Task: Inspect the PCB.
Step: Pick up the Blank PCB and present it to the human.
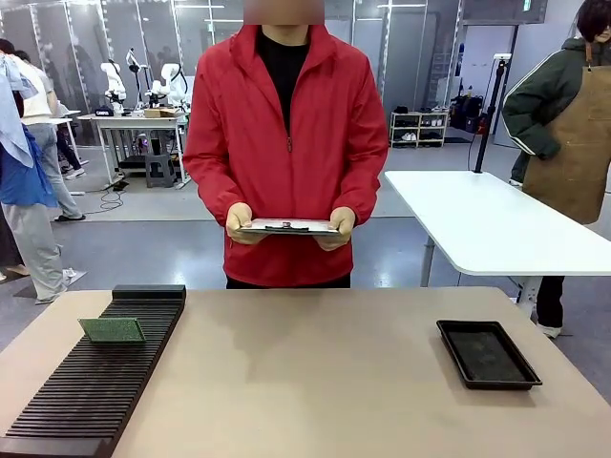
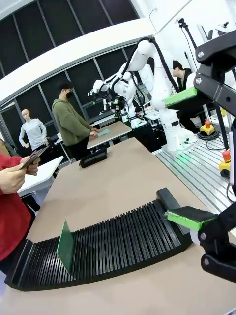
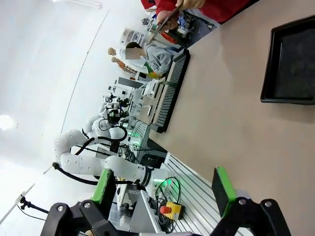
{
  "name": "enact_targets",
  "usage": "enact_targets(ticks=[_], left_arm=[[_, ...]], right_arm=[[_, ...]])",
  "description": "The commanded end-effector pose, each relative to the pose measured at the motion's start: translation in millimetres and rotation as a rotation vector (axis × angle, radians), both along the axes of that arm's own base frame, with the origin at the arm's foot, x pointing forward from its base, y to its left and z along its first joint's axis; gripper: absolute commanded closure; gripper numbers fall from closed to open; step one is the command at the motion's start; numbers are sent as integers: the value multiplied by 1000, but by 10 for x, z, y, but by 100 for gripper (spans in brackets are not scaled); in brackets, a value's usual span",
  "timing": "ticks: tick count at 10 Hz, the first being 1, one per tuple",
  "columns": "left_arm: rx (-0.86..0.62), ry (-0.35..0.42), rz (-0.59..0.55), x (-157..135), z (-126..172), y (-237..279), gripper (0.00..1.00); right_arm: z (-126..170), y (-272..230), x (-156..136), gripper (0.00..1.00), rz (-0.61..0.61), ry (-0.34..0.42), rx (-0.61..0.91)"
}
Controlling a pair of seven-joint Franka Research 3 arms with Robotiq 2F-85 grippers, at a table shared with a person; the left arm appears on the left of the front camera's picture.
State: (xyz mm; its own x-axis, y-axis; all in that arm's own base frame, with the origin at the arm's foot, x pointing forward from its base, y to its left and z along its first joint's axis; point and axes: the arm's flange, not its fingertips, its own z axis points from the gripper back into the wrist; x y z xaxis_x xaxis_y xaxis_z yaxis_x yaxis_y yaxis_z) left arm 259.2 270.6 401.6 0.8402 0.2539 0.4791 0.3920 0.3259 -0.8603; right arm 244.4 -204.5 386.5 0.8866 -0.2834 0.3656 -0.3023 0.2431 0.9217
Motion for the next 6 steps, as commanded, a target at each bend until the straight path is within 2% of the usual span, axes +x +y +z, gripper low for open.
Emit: enact_targets(ticks=[1,2,6], left_arm=[[0,-3,-27,59,86,-50,0],[0,0,0,0,0,0,0],[0,0,0,0,0,0,0]], right_arm=[[-11,69,8,0,40,-25,-25],[0,0,0,0,0,0,0],[0,0,0,0,0,0,0]])
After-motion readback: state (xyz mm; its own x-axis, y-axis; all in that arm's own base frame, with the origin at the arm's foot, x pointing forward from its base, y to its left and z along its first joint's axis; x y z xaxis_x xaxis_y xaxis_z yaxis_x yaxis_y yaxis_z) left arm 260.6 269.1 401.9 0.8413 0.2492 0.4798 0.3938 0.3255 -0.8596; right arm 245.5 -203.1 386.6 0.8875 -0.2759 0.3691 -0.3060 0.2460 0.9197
